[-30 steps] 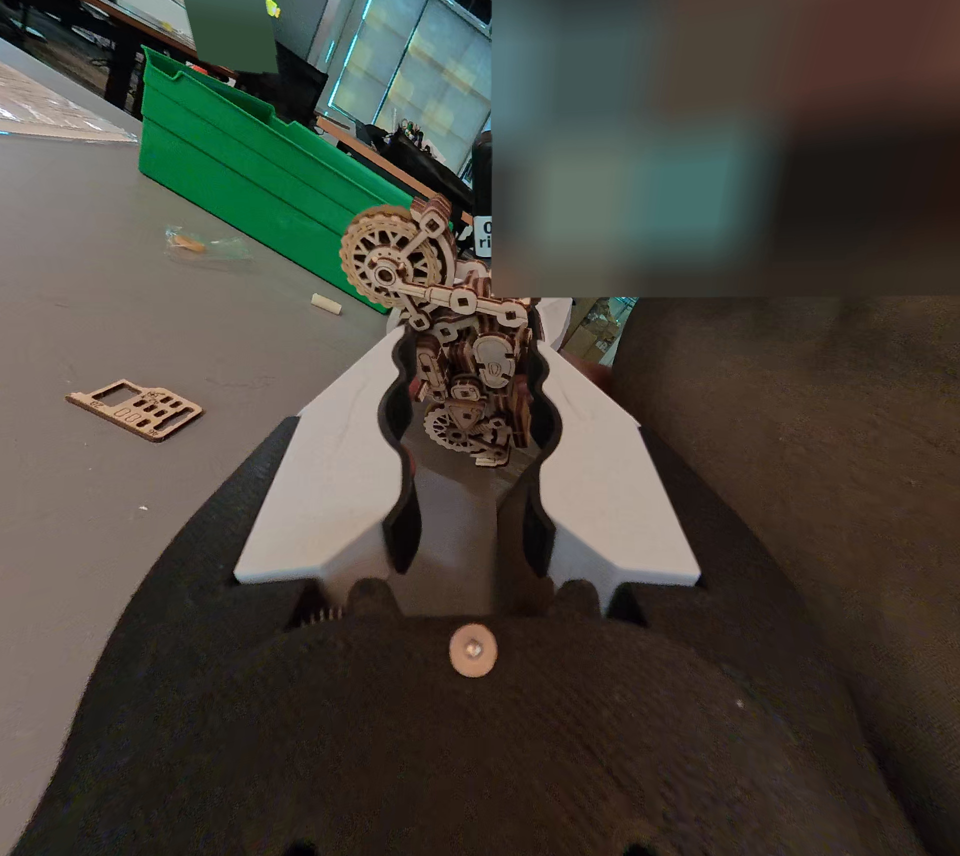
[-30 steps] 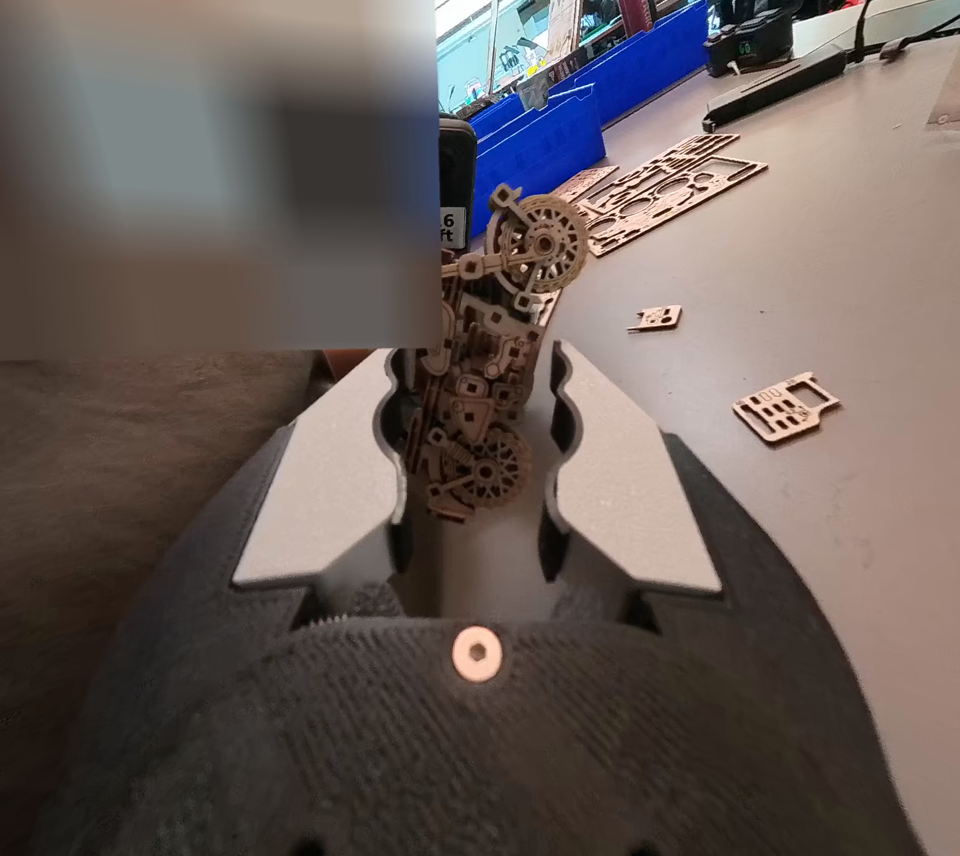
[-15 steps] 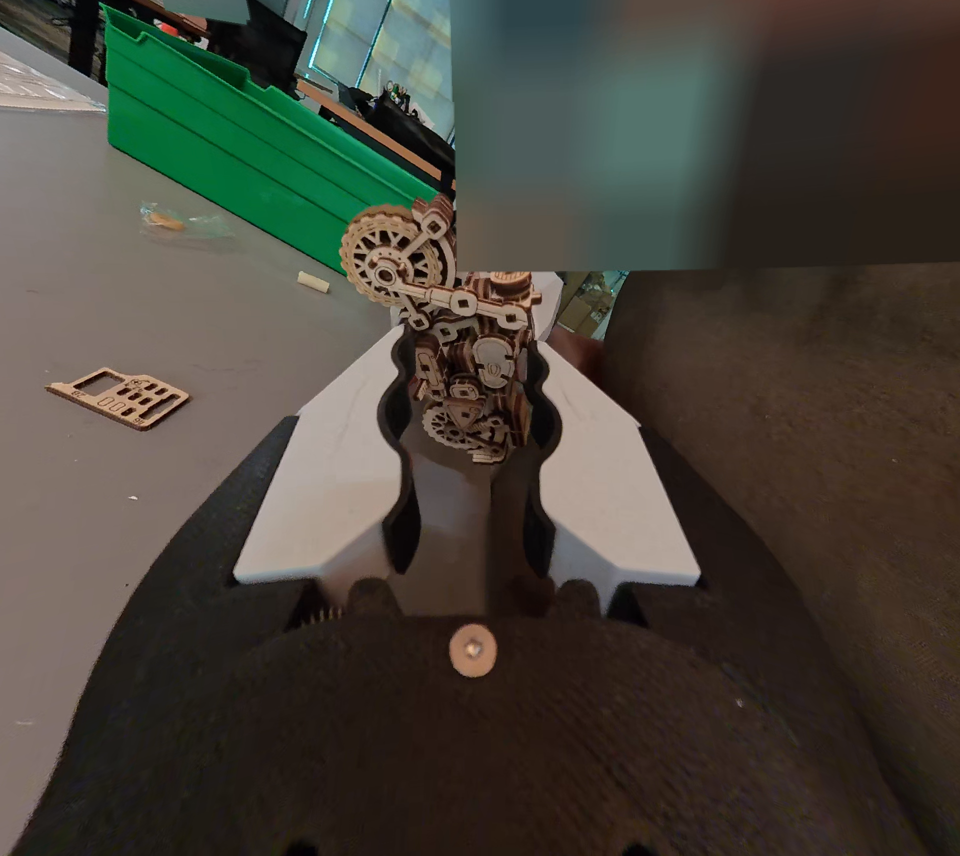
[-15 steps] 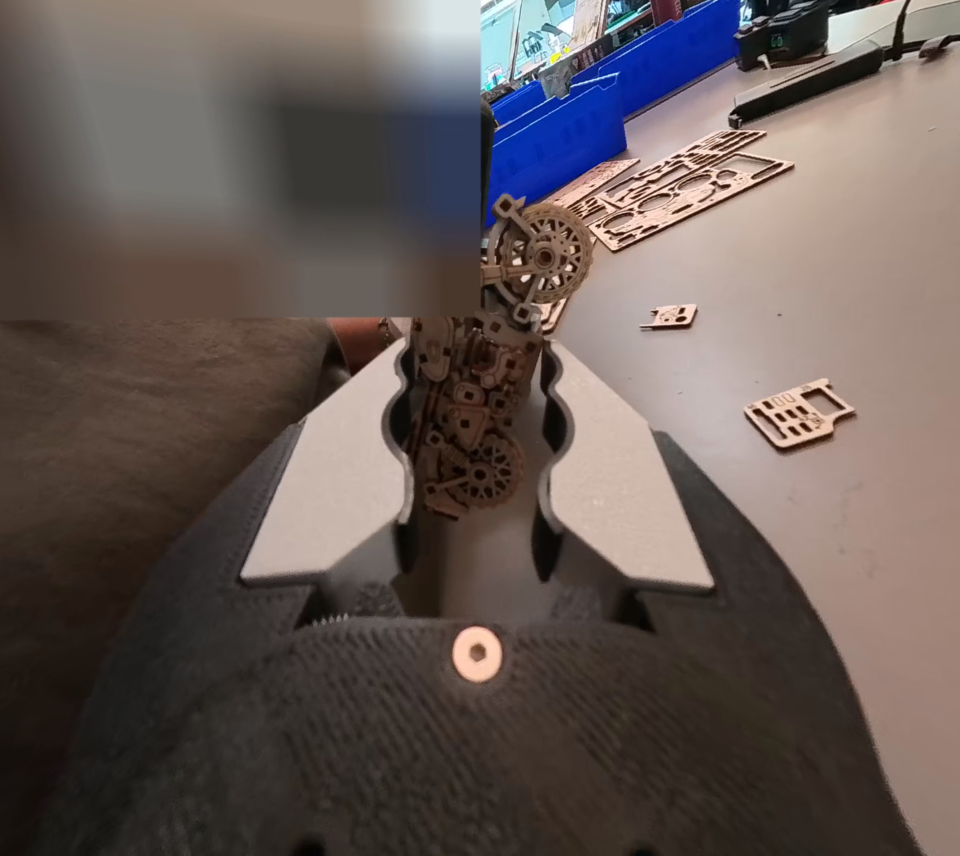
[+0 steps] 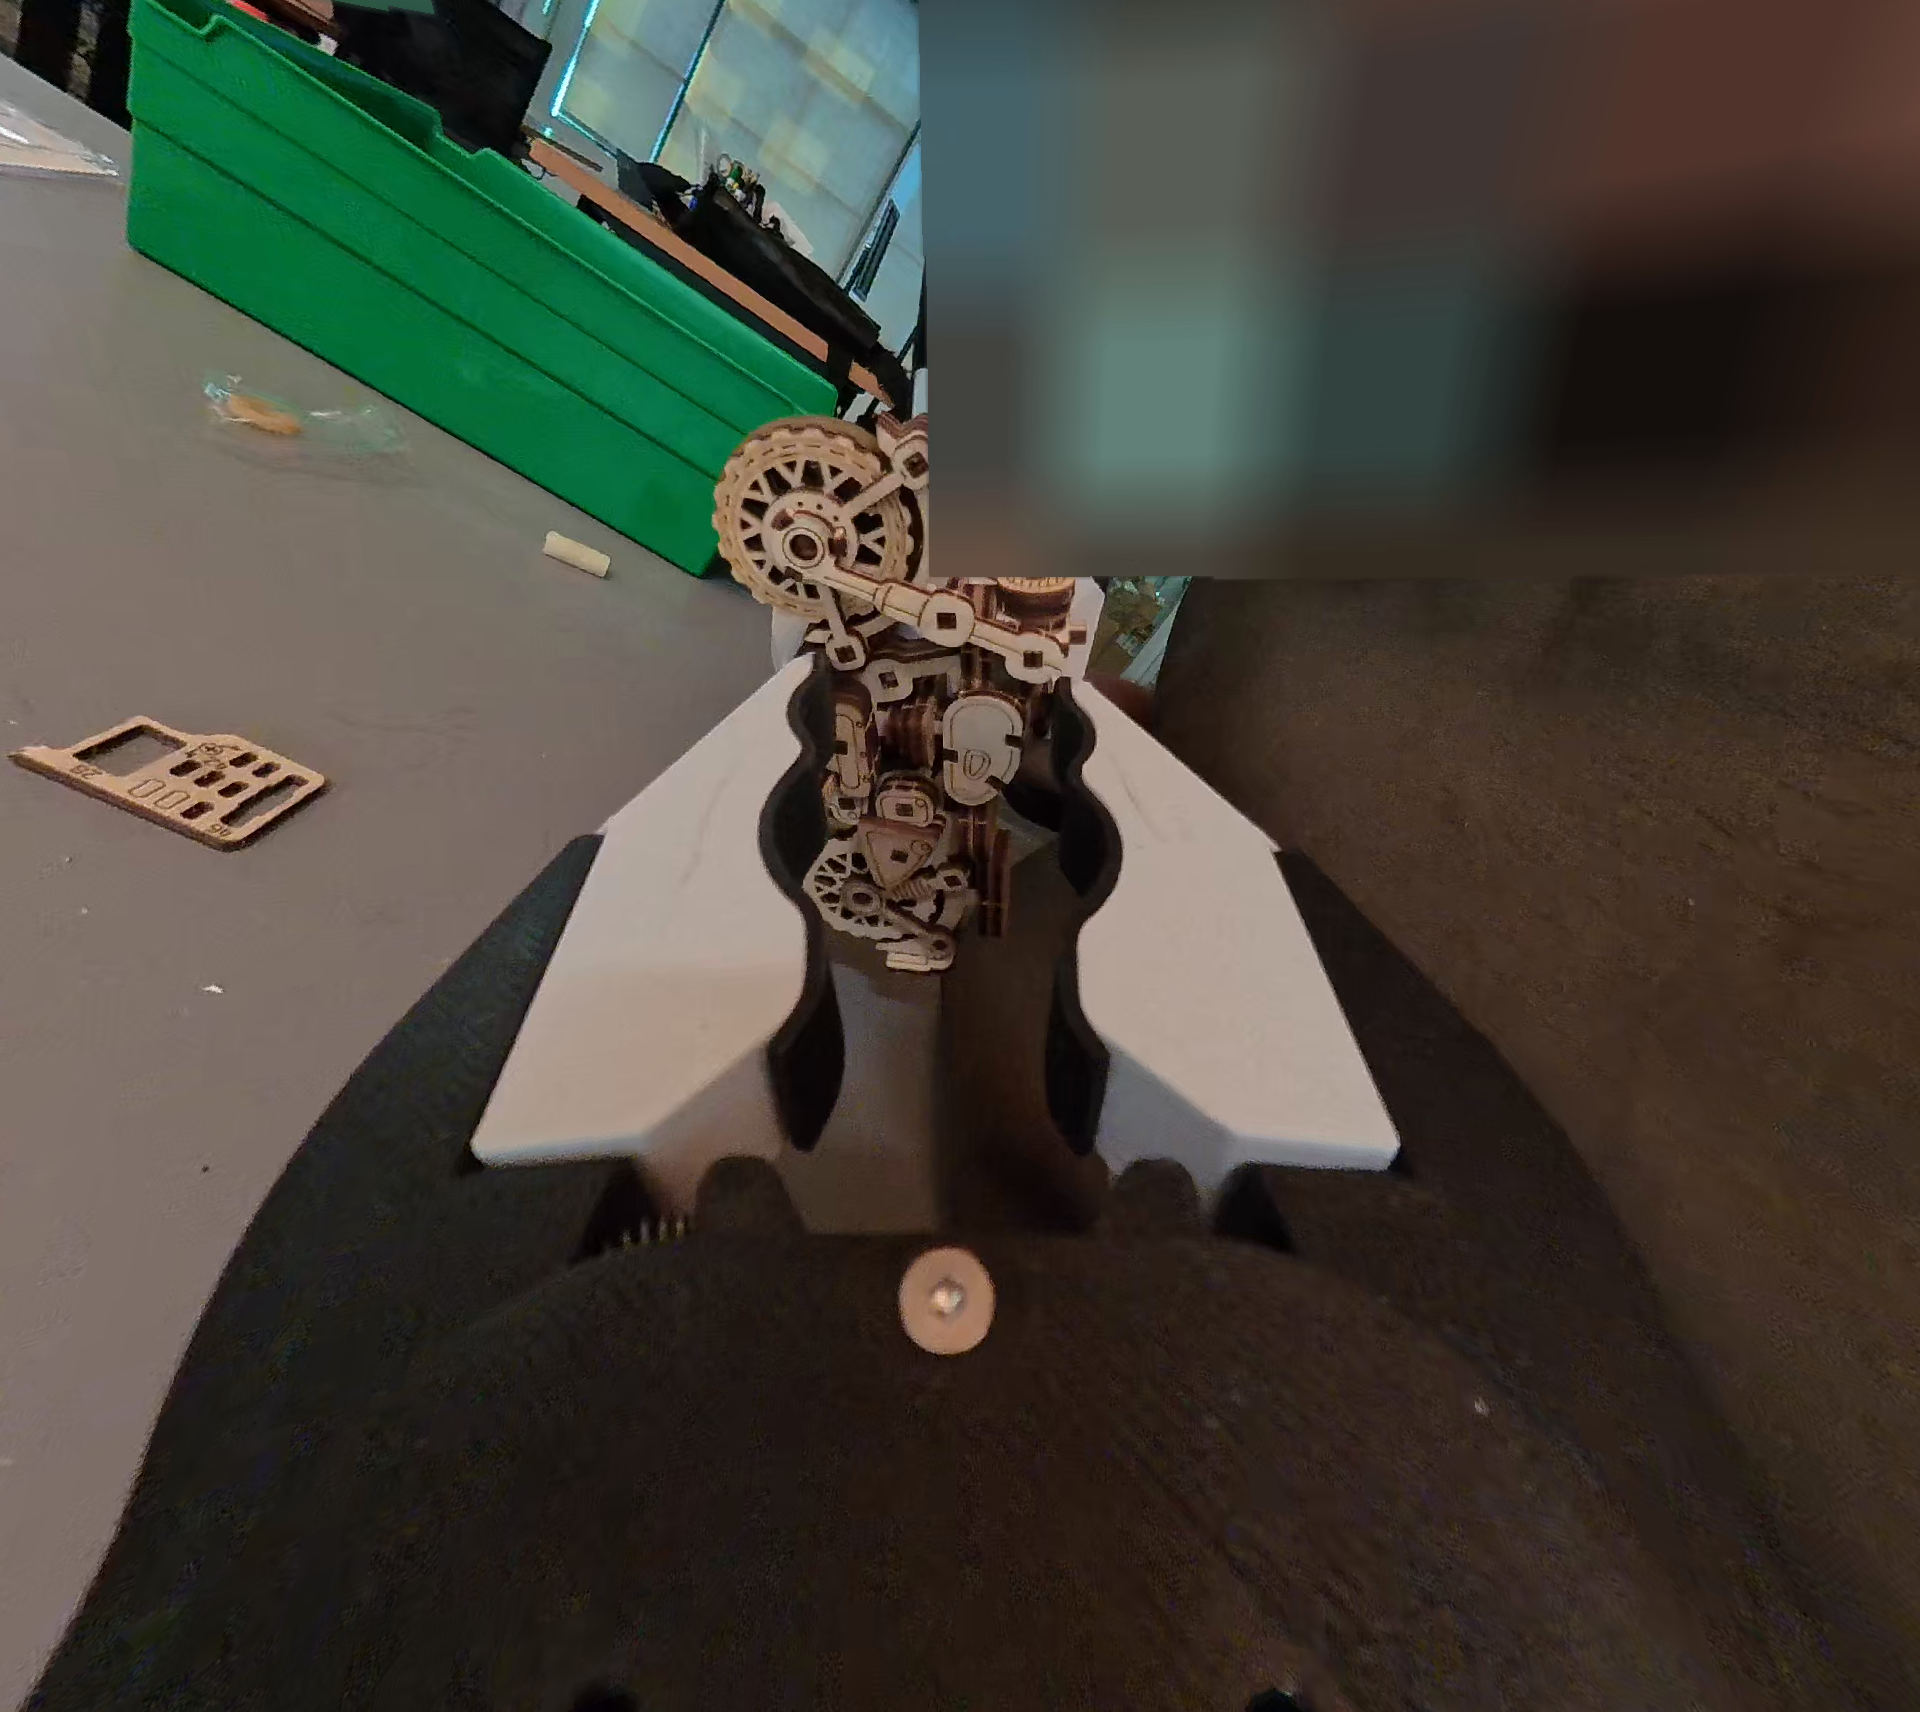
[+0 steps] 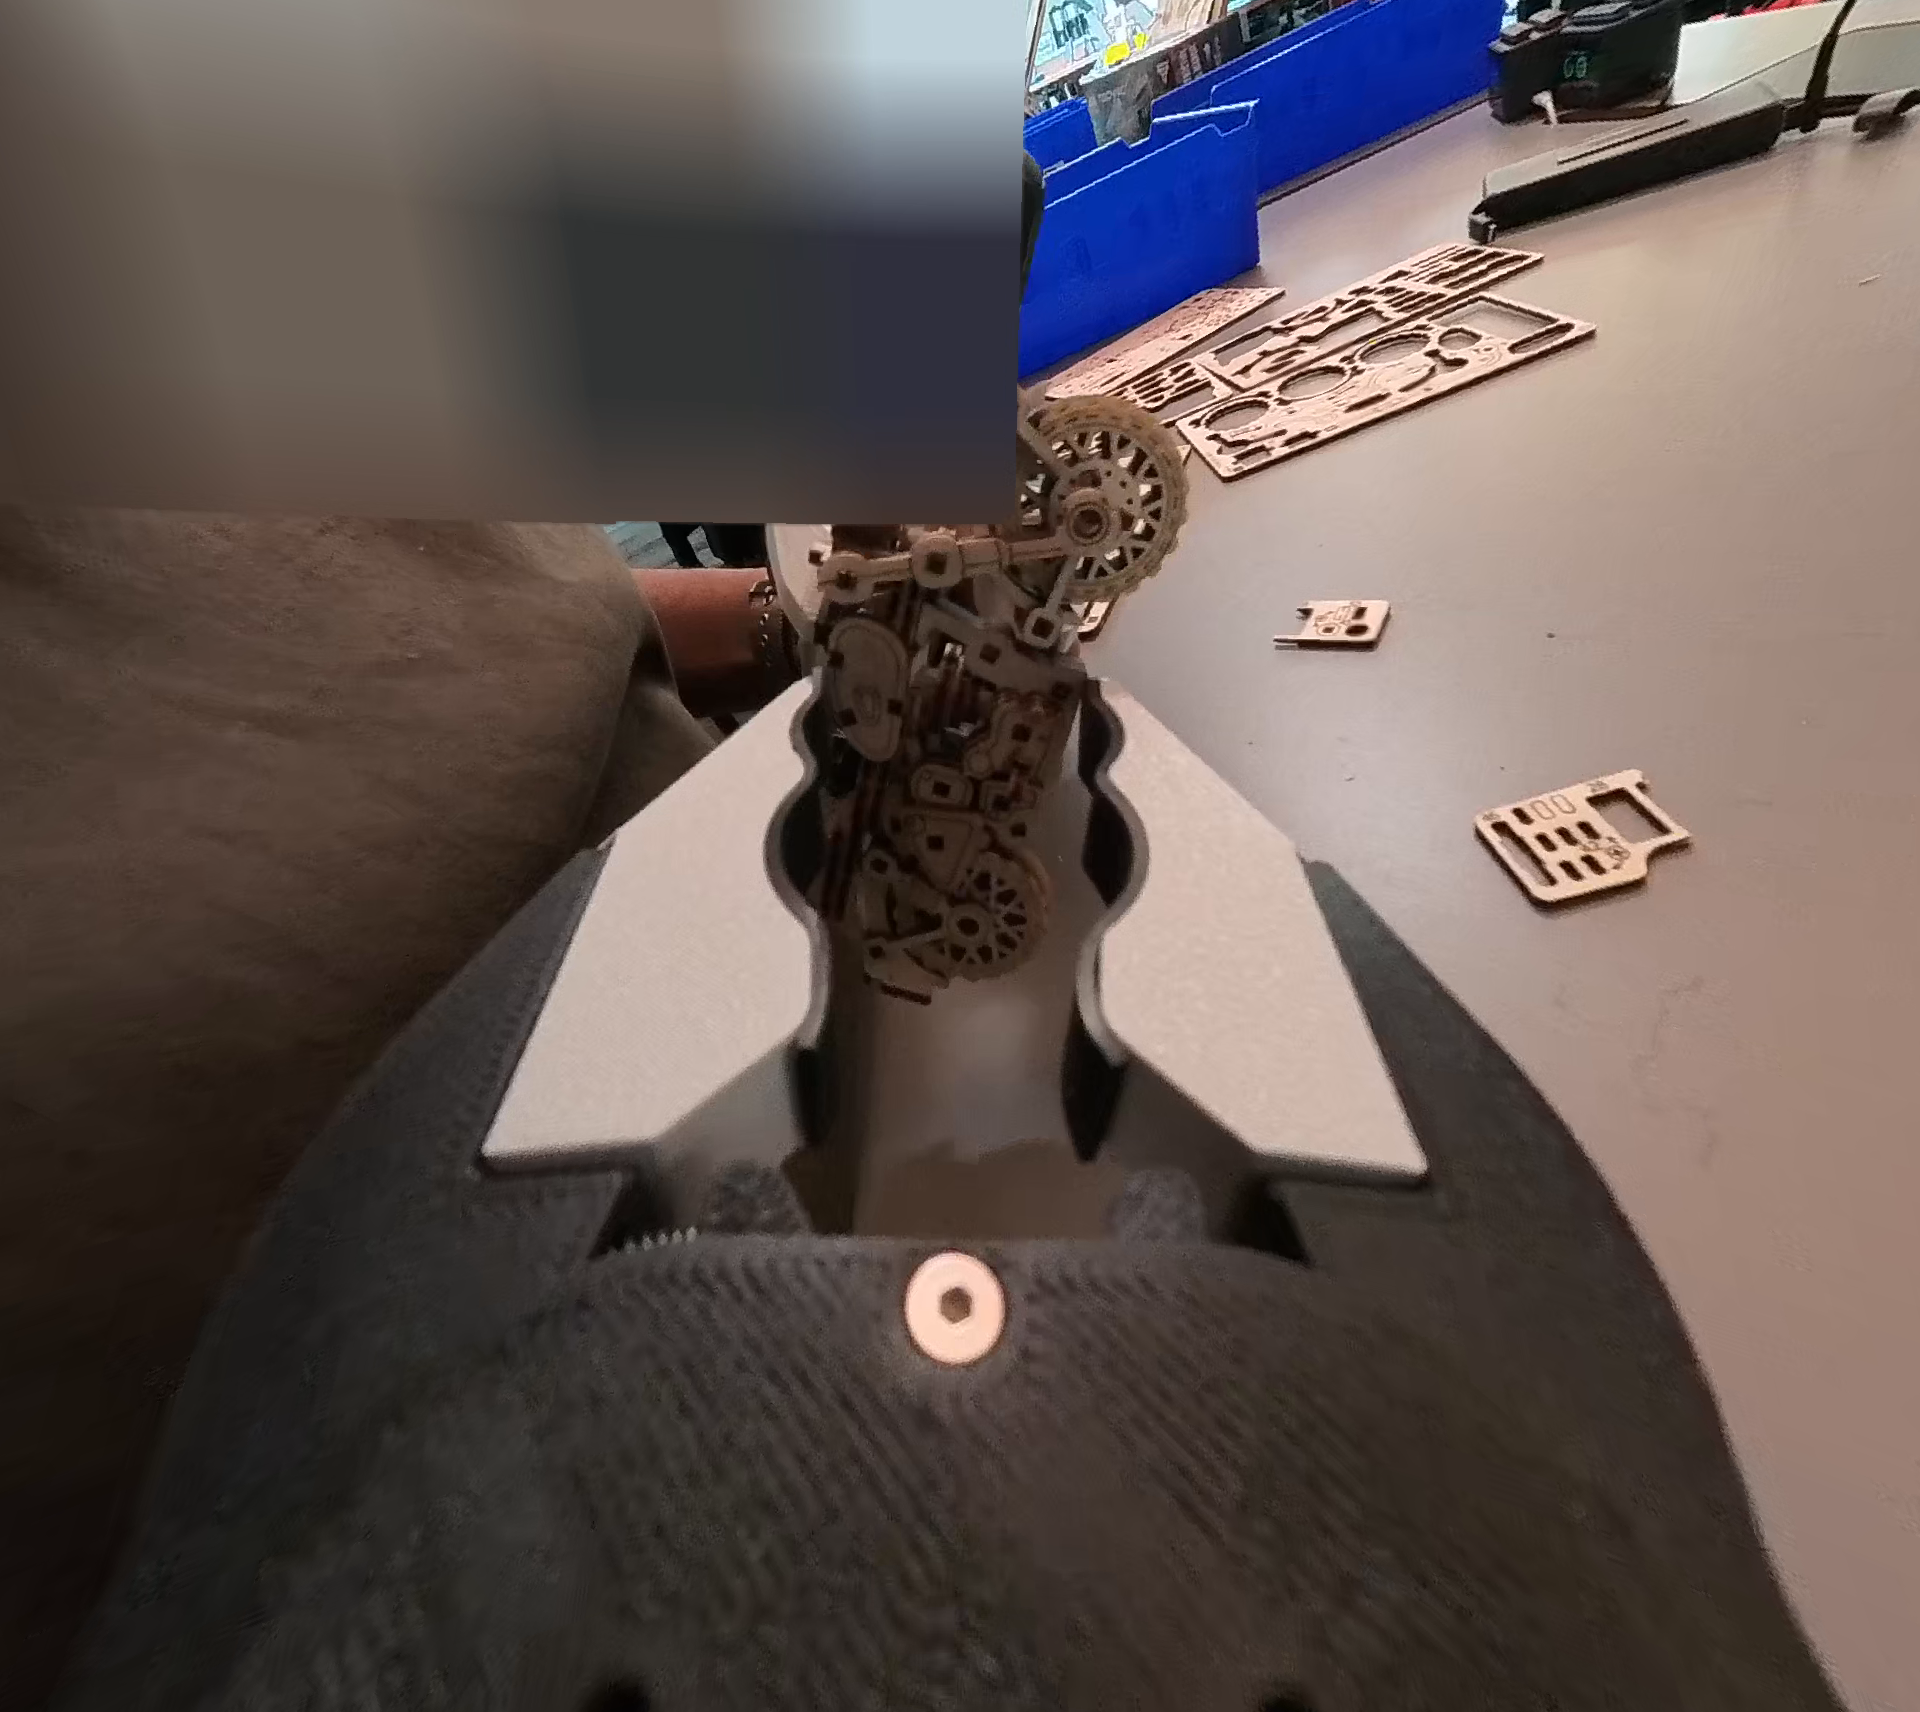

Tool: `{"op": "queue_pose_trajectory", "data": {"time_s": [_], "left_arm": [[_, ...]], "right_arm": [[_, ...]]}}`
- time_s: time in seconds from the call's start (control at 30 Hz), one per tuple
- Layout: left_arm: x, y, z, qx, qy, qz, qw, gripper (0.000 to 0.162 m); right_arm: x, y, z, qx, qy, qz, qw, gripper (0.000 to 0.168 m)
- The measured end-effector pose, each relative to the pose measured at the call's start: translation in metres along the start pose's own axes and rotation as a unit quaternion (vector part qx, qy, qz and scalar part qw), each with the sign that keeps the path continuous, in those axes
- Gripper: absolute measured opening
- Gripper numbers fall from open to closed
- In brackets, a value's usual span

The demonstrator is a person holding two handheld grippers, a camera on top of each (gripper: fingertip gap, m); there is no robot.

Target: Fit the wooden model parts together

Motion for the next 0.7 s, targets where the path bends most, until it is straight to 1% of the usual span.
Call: {"op": "queue_pose_trajectory", "data": {"time_s": [0.43, 0.7], "left_arm": [[0.0010, 0.0016, -0.0007, -0.010, -0.001, -0.005, 1.000, 0.036], [0.0006, 0.0088, 0.0002, -0.042, -0.007, 0.000, 0.999, 0.039]], "right_arm": [[-0.0004, -0.0006, 0.0003, -0.002, 0.014, -0.010, 1.000, 0.045], [-0.0003, -0.0087, -0.0039, 0.043, 0.003, 0.013, 0.999, 0.046]]}}
Point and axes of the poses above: each gripper's, where its closed fingertips meet, x out along the fingers, z out of its top, y = z × x across the jaws, the point moved 7 cm from there along -x, back along the fingers, and after that the axes turned 14 degrees about y, right-handed, at the moved point
